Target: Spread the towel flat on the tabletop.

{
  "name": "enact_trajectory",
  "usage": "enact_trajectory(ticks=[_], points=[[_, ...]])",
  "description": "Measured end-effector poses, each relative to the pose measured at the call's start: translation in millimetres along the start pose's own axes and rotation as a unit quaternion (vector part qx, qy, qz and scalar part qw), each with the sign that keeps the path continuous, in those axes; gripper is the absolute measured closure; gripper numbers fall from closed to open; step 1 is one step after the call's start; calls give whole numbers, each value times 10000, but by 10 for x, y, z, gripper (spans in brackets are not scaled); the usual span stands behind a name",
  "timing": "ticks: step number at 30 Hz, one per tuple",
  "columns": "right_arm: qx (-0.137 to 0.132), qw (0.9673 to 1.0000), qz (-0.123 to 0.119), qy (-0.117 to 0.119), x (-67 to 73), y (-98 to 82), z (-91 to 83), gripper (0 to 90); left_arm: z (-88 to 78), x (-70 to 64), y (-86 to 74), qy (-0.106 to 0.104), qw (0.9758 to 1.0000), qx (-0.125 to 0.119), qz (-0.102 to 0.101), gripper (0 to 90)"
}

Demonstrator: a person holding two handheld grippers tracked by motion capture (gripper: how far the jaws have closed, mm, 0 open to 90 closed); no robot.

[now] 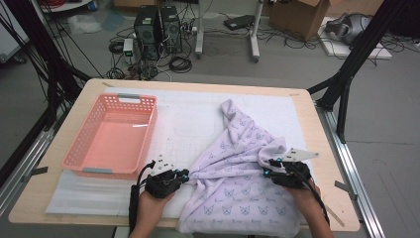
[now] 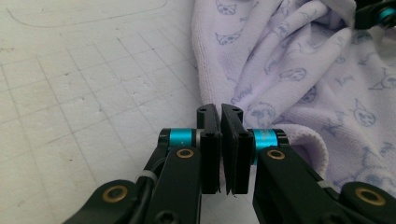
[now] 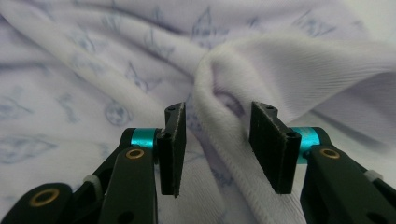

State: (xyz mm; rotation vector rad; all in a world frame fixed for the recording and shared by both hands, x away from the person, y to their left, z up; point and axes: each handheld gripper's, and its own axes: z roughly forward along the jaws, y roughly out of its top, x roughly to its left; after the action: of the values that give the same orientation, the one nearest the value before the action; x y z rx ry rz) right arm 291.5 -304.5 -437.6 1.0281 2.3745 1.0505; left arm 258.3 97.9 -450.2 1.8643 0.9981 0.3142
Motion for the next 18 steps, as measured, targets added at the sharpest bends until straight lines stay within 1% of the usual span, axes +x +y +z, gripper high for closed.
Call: enact_trajectory(ticks=[1, 2, 3, 4, 5, 6, 7, 8, 9, 10, 11, 12, 13, 14, 15, 16, 17, 18], points=[[69, 9999, -37, -69, 5, -1, 46, 603, -2, 2, -1, -3, 10000, -9, -19, 856], [61, 9999, -46, -111, 1, 1, 61, 705, -2, 2, -1, -3, 10000, -9, -19, 856], [49, 9998, -44, -210, -13, 6, 53, 834, -4, 3, -1, 0, 10000, -12, -14, 857], [19, 9996, -3, -277, -45, 5, 36, 842, -8, 8, -1, 2, 10000, -8, -3, 857], [19, 9996, -3, -277, -45, 5, 36, 842, -13, 13, 0, 13, 10000, -14, -9, 857], [-50, 9987, 259, -436, -153, -13, -13, 853, -16, 17, 1, 33, 10000, -18, -9, 859], [-50, 9987, 259, -436, -153, -13, -13, 853, -19, 20, 2, 57, 10000, -25, -22, 859], [-52, 9973, 372, -634, -213, -29, -46, 855, -20, 22, 5, 81, 10000, -35, -24, 861], [-82, 9953, 506, -823, -281, -49, -84, 855, -18, 23, 8, 113, 9999, -36, -16, 862], [-102, 9890, 801, -1240, -418, -97, -159, 856, -14, 23, 10, 140, 9999, -39, -5, 864], [-104, 9858, 915, -1404, -483, -123, -183, 856, -4, 21, 12, 129, 9999, -51, -21, 864], [-76, 9831, 992, -1536, -536, -145, -196, 856, 12, 15, 16, 71, 10000, -58, -31, 864], [-76, 9831, 992, -1536, -536, -145, -196, 856, 32, -4, 22, 38, 10000, -49, -1, 864], [-34, 9807, 1044, -1653, -572, -159, -191, 853, 57, -34, 32, 38, 10000, -35, 72, 865], [93, 9747, 1058, -1965, -601, -166, -159, 793, 83, -66, 43, 51, 9999, -12, 140, 865], [93, 9747, 1058, -1965, -601, -166, -159, 793, 106, -90, 51, 80, 9998, 11, 208, 865], [129, 9685, 1085, -2239, -603, -169, -147, 727, 120, -101, 56, 96, 9996, 36, 258, 864], [99, 9667, 1221, -2246, -619, -177, -148, 723, 125, -100, 59, 91, 9996, 41, 269, 864]])
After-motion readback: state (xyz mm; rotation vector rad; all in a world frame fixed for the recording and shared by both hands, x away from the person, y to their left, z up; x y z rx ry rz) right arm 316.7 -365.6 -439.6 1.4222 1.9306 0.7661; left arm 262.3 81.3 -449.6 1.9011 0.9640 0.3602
